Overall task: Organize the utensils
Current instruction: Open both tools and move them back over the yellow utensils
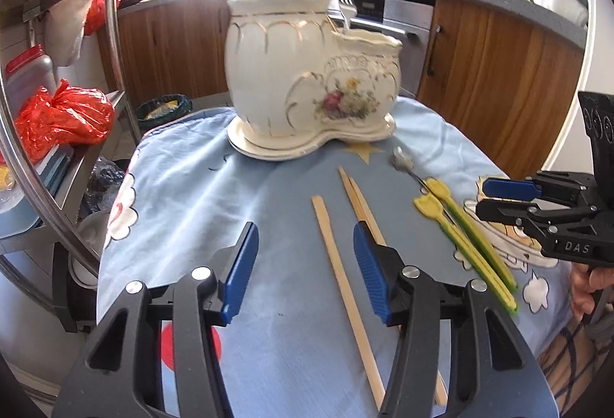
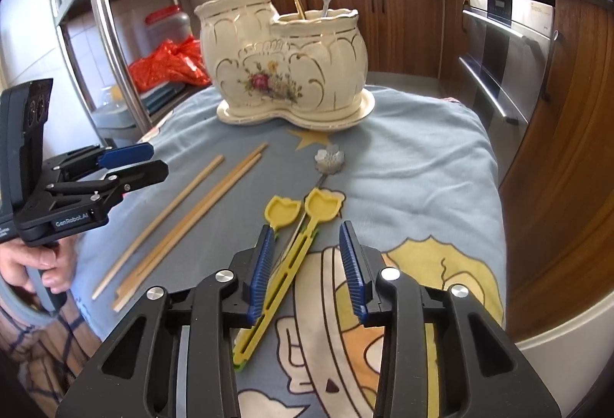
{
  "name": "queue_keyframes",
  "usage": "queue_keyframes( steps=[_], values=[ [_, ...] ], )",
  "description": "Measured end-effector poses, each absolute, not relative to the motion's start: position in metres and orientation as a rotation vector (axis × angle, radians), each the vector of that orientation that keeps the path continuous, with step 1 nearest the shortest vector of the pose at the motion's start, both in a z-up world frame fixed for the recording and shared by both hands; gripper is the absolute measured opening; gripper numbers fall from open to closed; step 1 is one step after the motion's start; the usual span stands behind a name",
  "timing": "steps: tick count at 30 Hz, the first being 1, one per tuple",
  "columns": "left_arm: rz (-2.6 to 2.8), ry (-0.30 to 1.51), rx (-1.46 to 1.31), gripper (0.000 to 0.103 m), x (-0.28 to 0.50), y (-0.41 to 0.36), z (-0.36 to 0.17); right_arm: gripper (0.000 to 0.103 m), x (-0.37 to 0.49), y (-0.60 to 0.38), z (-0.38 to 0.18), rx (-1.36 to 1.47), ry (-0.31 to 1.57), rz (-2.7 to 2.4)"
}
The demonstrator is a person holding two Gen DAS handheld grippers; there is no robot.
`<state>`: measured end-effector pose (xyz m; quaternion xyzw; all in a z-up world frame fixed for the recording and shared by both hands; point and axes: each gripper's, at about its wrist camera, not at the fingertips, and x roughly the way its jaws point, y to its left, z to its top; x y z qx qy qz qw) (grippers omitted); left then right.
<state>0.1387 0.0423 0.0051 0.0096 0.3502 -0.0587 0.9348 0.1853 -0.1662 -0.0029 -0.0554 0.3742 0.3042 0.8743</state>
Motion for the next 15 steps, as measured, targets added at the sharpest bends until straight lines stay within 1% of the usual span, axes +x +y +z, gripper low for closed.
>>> queue_keyframes(
  steps=[2, 5, 7, 8, 9, 10, 12, 15],
  values=[
    [-0.129, 0.731, 0.032, 0.048, 0.137, 0.04, 0.002, 0.036, 0.185, -0.166, -0.005, -0.118, 0.793, 0.636],
    [-0.139, 0.753, 0.05, 0.046, 0.135, 0.037, -0.002, 0.035, 0.184, -0.165, -0.007, -0.117, 0.807, 0.642],
    [-0.148, 0.773, 0.06, 0.045, 0.136, 0.035, -0.006, 0.032, 0.184, -0.164, -0.01, -0.124, 0.821, 0.643],
    [-0.152, 0.781, 0.066, 0.044, 0.136, 0.034, -0.007, 0.027, 0.184, -0.163, -0.012, -0.129, 0.831, 0.643],
    [-0.154, 0.793, 0.075, 0.043, 0.137, 0.033, -0.009, 0.025, 0.184, -0.163, -0.013, -0.126, 0.835, 0.649],
    [-0.154, 0.802, 0.082, 0.039, 0.137, 0.032, -0.011, 0.024, 0.185, -0.163, -0.013, -0.122, 0.835, 0.653],
    [-0.153, 0.82, 0.091, 0.036, 0.138, 0.031, -0.015, 0.015, 0.185, -0.164, -0.014, -0.12, 0.84, 0.653],
    [-0.15, 0.827, 0.103, 0.032, 0.138, 0.03, -0.018, 0.015, 0.186, -0.168, -0.014, -0.117, 0.846, 0.654]
  ],
)
